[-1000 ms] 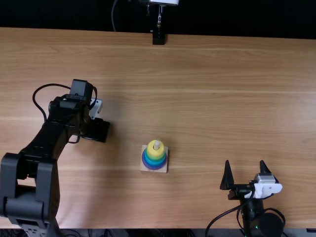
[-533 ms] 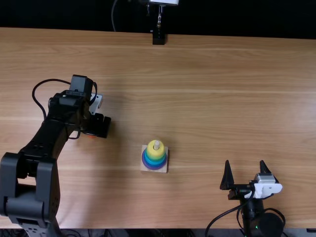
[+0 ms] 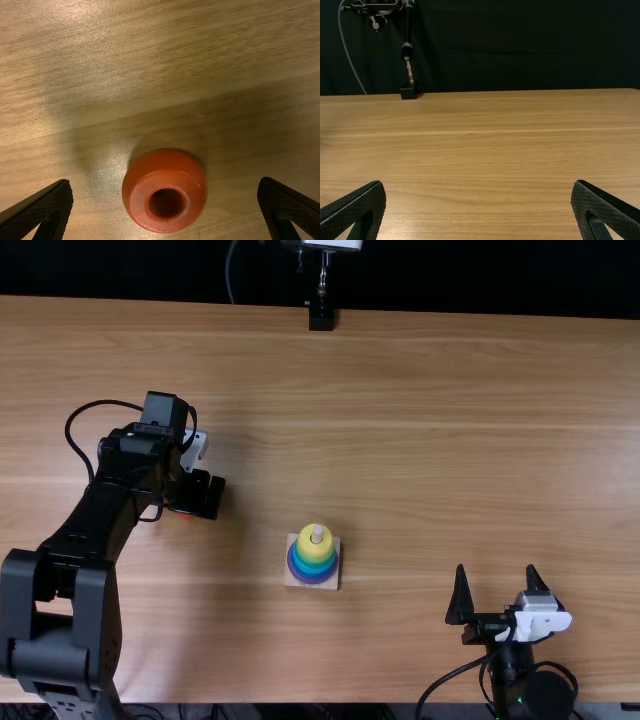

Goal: Build the Hanoi tower: stack the rings onto the peg from bottom to top in this color order: purple, dark blue, light blue, dark green, light green, yellow, orange.

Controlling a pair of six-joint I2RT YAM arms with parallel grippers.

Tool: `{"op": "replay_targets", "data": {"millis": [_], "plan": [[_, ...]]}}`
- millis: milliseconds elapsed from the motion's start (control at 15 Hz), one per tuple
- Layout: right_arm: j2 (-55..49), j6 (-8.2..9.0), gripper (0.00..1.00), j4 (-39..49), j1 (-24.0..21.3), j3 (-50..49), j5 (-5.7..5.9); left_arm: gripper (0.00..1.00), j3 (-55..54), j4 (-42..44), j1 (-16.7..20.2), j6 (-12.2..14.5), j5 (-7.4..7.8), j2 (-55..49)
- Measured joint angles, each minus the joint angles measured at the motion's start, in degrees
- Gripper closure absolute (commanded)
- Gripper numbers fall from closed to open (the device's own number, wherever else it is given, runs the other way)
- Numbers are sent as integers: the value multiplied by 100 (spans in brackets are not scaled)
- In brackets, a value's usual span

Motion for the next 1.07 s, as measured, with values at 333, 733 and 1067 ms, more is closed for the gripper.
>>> {"op": "replay_targets", "data": {"millis": [333,733,1067], "plan": [[0,0,0,0,2,-2,-2,0,-2,-13,0,2,-2,0],[0,-2,0,0,2,-2,0,0,-4,-50,0,2,-2,0],[0,-2,0,0,0,-2,0,0,-155,-22,0,0,0,2]]}}
